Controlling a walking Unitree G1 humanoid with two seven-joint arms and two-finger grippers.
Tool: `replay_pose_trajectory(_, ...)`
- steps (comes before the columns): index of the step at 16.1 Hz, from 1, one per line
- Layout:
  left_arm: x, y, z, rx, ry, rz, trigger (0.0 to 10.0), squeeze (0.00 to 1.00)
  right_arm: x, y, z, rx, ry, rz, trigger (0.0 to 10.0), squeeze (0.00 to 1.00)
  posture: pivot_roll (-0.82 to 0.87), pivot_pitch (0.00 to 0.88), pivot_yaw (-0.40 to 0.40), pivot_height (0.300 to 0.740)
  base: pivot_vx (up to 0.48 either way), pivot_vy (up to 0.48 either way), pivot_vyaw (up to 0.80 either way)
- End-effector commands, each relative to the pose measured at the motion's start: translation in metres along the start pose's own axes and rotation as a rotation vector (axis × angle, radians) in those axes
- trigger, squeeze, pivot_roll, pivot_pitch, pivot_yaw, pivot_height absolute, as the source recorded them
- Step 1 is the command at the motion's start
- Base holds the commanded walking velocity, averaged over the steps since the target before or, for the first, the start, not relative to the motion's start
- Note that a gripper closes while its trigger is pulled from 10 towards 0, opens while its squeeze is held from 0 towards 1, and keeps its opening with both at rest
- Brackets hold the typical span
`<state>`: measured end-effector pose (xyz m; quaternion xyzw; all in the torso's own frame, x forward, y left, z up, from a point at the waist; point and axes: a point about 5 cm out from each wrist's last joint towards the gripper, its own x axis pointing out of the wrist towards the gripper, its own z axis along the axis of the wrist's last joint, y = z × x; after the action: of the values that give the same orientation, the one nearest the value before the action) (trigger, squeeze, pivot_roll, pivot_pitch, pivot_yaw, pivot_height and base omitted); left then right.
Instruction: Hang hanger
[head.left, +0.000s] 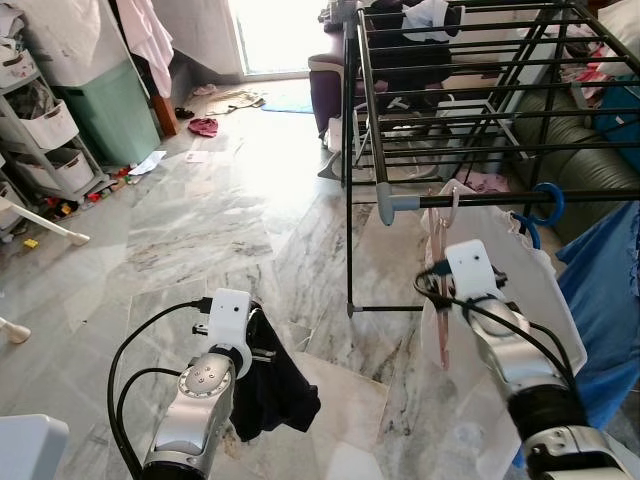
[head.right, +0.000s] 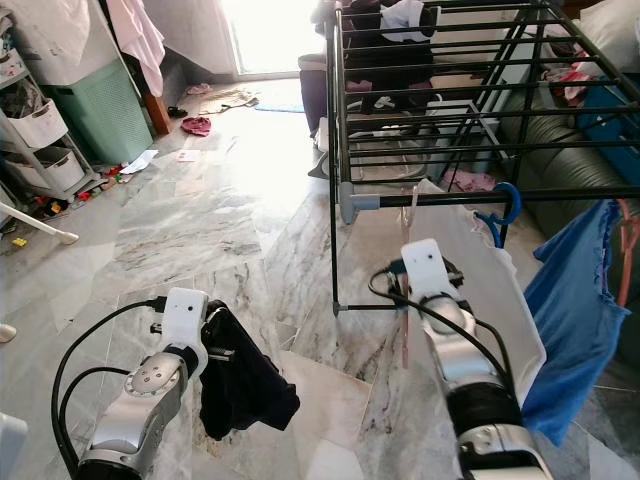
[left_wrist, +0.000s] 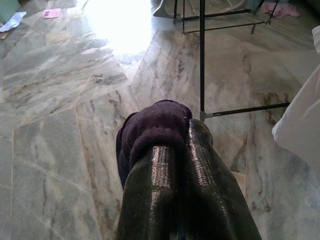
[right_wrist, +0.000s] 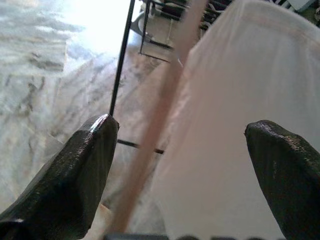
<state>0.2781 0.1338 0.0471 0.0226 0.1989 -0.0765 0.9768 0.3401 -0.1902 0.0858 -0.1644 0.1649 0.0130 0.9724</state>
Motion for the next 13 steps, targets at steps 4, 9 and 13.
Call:
replay_pose_trajectory(4, 0.004, 0.002, 0.010, 0.018, -0.037, 0.007, 10.0, 0.00, 0.005, 0.022, 0.032, 0.069, -0.115, 0.052, 10.0, 1.00, -0.04, 0.000, 0.074, 0.740, 0.000, 0.000, 0.00)
replay_pose_trajectory(9, 0.003, 0.002, 0.010, 0.017, -0.037, 0.012, 10.0, 0.00, 0.008, 0.038, 0.034, 0.070, -0.108, 0.088, 10.0, 1.00, -0.03, 0.000, 0.067, 0.740, 0.000, 0.000, 0.00)
replay_pose_trajectory(13, 0.003, 0.002, 0.008, 0.018, -0.031, 0.008, 10.0, 0.00, 0.016, 0.047, 0.038, 0.211, -0.032, 0.033, 10.0, 1.00, -0.04, 0.000, 0.070, 0.740, 0.000, 0.000, 0.00)
